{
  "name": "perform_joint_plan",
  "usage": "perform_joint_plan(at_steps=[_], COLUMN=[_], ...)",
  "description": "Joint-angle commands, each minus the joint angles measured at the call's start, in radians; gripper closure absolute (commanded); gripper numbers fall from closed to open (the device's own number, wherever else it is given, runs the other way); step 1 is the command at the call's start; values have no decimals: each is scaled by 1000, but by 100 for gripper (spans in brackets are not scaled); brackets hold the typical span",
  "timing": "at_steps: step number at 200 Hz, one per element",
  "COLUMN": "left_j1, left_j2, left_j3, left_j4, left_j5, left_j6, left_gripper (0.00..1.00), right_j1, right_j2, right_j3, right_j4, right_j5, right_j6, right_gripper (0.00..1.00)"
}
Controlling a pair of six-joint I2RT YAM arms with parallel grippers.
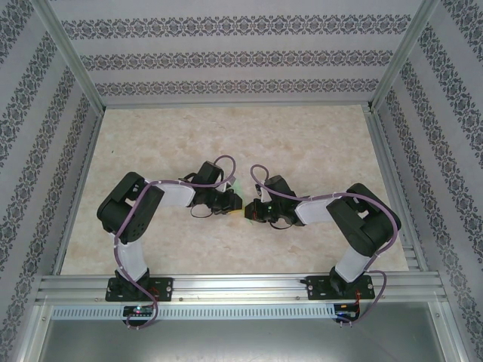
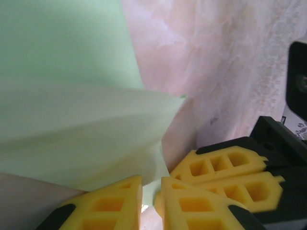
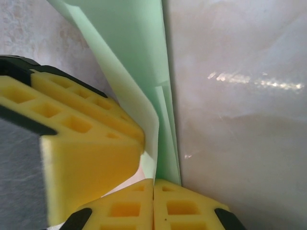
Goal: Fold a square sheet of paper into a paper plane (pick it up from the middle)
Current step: Fold the wing for the fifth time at the center of the table.
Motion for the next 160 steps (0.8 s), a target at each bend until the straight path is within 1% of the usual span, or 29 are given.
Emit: perform_joint_plan(at_steps=[1, 18, 52, 141, 160], left_j1=[-11, -11, -12, -11, -11], left_j2=[47, 62, 71, 64, 62], left_j3=[42, 48, 47, 42, 39], left_j4=[-127, -168, -186, -191, -193], left_j5=[-95, -127, -142, -149, -150], left_j6=[28, 32, 31, 37, 36], left_gripper=[83, 84, 85, 86, 86], right_j1=[15, 16, 25, 36, 37], right_j2=[32, -1, -41, -17, -67], right_j3=[-20, -30, -46, -65, -70], right_j4=[-107, -122, -153, -182, -191], right_j5=[24, 24, 10, 22, 18], right_j6=[-6, -11, -16, -10, -9], right_gripper=[89, 88, 87, 93, 86])
